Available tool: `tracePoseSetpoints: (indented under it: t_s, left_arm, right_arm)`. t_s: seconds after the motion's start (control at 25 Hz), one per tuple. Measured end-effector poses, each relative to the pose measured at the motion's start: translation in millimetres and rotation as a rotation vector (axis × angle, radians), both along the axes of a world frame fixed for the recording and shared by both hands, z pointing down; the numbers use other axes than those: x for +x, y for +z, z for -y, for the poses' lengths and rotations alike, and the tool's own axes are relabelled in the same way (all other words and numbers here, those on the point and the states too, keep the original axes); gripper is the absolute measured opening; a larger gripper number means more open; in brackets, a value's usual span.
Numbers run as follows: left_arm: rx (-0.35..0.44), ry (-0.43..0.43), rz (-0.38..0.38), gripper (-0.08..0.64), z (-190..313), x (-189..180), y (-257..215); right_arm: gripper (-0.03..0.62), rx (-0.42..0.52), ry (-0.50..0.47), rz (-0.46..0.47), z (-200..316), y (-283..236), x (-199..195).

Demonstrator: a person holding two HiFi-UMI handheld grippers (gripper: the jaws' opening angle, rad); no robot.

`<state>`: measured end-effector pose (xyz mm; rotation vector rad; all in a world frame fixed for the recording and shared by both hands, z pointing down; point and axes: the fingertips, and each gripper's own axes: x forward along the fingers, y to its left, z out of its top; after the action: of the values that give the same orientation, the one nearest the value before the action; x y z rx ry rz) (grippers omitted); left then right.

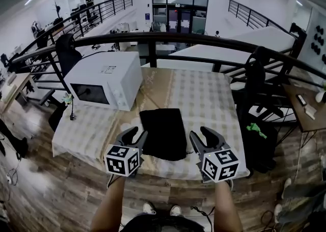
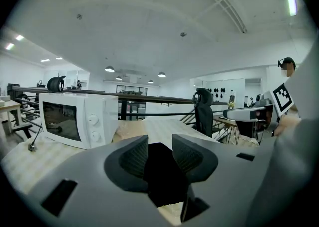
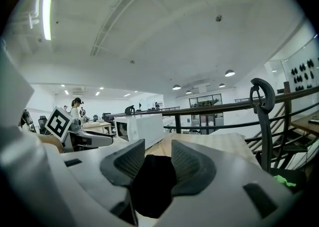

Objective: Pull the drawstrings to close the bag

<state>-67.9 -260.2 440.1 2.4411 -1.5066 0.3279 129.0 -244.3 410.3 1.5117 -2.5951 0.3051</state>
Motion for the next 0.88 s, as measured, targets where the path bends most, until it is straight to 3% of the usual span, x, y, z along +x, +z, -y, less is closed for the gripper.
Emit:
tracePoseSetpoints:
  t_s: [0.28,0.6,0.88]
  left_arm:
    - [-0.036,0.073,0.011,0.152,13,-13,17]
    - [-0.122,0.168,0.092,0.152,14,-25,59]
    - [-0.200,0.263,0.248,0.164,13,-41,102]
  right_arm:
    - [0.169,-0.035,-0.040,-0.042,8,18,-20]
    - [0.143,-0.096,-0.107,-0.146,11,52,-27]
    - [0.140,-0.197,-0.170,-0.284,6,101,-21]
